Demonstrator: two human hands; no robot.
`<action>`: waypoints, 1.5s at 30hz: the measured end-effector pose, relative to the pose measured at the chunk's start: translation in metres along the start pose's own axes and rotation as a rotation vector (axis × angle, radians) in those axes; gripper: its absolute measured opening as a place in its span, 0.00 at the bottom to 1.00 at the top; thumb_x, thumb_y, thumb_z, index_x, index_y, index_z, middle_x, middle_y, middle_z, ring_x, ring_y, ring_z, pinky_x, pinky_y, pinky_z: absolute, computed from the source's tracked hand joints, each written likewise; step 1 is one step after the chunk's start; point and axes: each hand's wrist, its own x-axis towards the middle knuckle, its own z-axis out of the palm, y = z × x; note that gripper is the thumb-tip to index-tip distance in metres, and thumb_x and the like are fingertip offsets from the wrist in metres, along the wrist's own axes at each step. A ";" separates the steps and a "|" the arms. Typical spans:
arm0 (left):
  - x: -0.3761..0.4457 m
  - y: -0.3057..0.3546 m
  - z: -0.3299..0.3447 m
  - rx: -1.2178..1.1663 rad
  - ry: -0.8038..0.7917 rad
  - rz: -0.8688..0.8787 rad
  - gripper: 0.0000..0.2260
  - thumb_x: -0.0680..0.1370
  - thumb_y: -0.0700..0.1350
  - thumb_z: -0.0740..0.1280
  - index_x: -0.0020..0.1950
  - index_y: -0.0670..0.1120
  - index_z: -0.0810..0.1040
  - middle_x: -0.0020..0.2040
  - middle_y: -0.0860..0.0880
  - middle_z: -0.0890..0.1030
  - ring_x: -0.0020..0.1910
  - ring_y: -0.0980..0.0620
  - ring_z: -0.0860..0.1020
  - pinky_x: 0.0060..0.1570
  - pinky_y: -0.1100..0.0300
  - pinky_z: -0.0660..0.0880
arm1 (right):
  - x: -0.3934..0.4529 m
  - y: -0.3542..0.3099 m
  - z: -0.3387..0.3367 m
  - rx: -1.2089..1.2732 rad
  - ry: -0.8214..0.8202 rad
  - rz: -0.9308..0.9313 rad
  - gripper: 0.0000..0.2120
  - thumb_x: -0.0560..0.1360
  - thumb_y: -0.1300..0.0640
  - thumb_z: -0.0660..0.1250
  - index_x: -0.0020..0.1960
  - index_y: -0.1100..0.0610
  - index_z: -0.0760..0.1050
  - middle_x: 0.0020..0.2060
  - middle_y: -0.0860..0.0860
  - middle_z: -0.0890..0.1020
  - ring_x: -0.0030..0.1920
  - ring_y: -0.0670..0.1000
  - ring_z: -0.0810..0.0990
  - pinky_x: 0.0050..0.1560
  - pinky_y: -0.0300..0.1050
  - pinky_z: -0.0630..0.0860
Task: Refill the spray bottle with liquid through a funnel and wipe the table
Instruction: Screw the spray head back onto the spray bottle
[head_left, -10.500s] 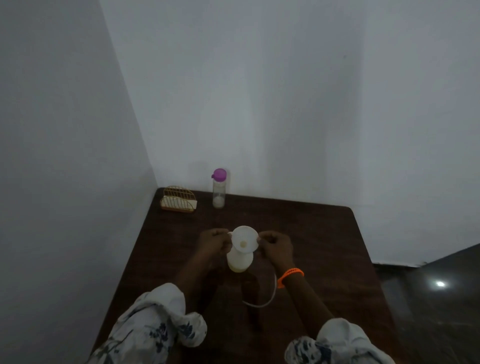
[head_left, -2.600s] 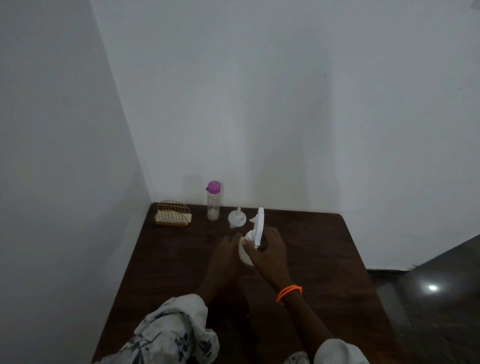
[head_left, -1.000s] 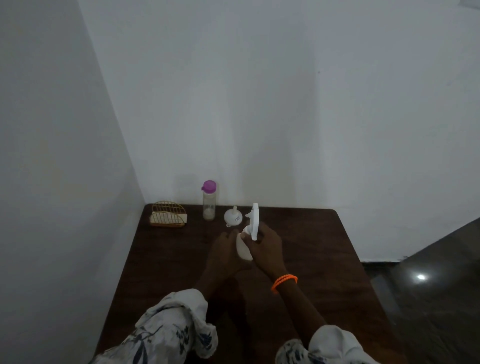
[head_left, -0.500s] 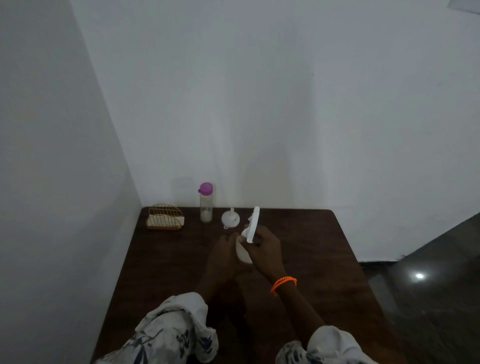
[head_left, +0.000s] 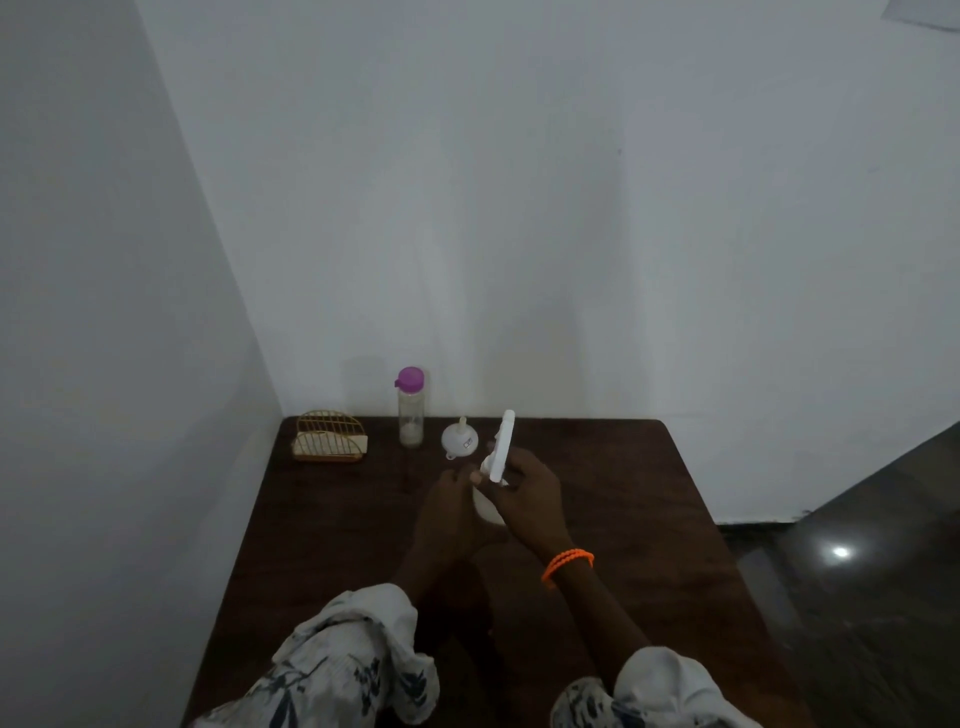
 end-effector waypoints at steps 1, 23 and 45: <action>0.001 0.000 -0.001 -0.006 0.002 0.001 0.38 0.62 0.67 0.72 0.66 0.47 0.75 0.57 0.49 0.80 0.54 0.53 0.77 0.51 0.55 0.78 | 0.001 0.001 -0.001 0.002 -0.011 -0.011 0.11 0.69 0.59 0.80 0.50 0.57 0.83 0.45 0.43 0.84 0.50 0.40 0.82 0.51 0.36 0.80; 0.026 -0.001 -0.029 -0.075 -0.193 0.053 0.51 0.60 0.56 0.85 0.77 0.50 0.63 0.71 0.54 0.65 0.70 0.57 0.63 0.72 0.56 0.65 | 0.032 -0.017 -0.041 0.050 -0.081 0.052 0.09 0.70 0.53 0.79 0.47 0.55 0.86 0.40 0.49 0.88 0.44 0.46 0.86 0.47 0.41 0.82; -0.003 -0.006 0.006 -0.041 0.009 -0.074 0.42 0.60 0.61 0.83 0.69 0.49 0.71 0.64 0.47 0.72 0.62 0.50 0.72 0.61 0.50 0.75 | 0.029 -0.008 -0.022 -0.104 -0.098 0.118 0.12 0.69 0.46 0.79 0.43 0.55 0.85 0.34 0.48 0.86 0.36 0.41 0.84 0.38 0.36 0.80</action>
